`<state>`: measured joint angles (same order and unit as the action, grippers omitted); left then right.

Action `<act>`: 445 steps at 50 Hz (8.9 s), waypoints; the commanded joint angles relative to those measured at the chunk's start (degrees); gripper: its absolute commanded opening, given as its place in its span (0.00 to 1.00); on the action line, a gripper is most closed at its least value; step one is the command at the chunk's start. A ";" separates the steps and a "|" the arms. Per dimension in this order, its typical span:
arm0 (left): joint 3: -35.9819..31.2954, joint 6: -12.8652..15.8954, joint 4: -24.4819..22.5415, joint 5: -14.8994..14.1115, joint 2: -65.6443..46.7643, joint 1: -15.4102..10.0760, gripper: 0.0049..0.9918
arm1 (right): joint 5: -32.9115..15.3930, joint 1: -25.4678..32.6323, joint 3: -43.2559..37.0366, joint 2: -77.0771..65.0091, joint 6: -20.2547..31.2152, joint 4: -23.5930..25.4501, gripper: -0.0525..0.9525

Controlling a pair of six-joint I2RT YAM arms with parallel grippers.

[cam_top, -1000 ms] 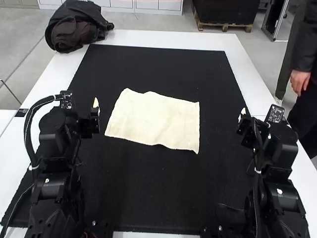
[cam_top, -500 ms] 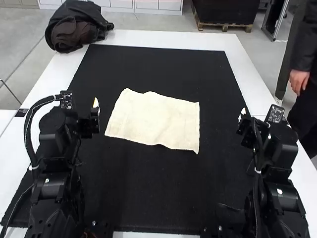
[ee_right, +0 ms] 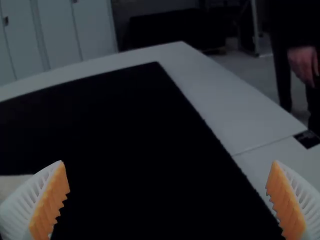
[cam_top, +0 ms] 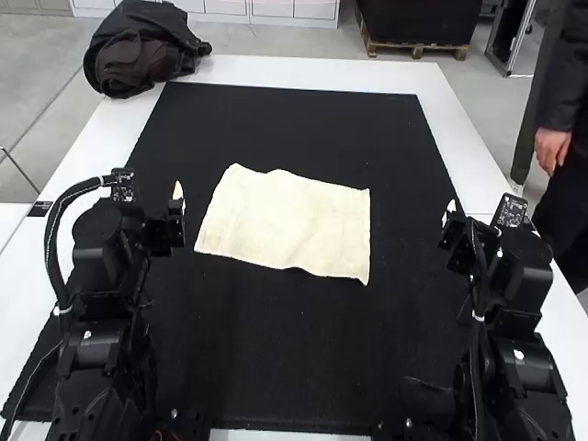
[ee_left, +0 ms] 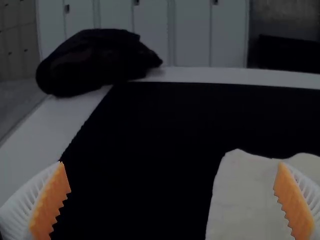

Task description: Fold the towel.

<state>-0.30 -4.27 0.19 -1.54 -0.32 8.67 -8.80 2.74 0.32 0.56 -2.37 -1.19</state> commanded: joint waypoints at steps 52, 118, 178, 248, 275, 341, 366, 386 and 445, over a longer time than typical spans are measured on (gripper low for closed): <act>0.30 10.78 -9.15 5.32 0.49 0.39 0.97 | 8.71 -0.11 -0.32 -0.47 27.33 -8.39 0.95; -45.94 3.13 -14.07 6.37 -84.76 -4.45 0.97 | 10.73 -1.34 41.26 73.89 6.94 -13.66 0.96; -62.72 3.92 -10.38 -5.23 -113.77 -7.26 0.97 | 19.08 -13.91 45.39 99.37 -4.84 -14.80 0.96; -71.34 6.56 -9.33 -5.23 -124.22 -7.17 0.97 | 19.08 -13.91 58.57 118.09 -4.84 -18.85 0.96; -74.06 6.47 -3.35 -5.49 -126.69 -7.00 0.96 | 18.38 -14.43 60.42 119.68 -1.41 -16.56 0.96; -68.35 6.56 -10.47 -8.48 -118.16 -6.47 0.02 | 20.40 -10.21 54.79 107.64 -1.41 -16.65 0.03; -65.97 6.38 -6.51 -10.41 -111.22 -5.59 0.02 | 23.74 -9.16 52.42 99.20 -1.50 -12.61 0.03; -62.46 7.00 -1.94 -11.82 -104.27 -3.92 0.02 | 28.40 -7.14 50.04 91.38 -1.67 -4.96 0.03; -41.37 8.93 1.92 -11.29 -86.17 -3.74 0.02 | 33.14 -7.14 35.98 82.76 -0.44 1.63 0.03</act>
<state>-43.20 3.86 3.03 -13.30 -87.94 4.29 23.42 -5.48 37.28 85.32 -3.57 1.48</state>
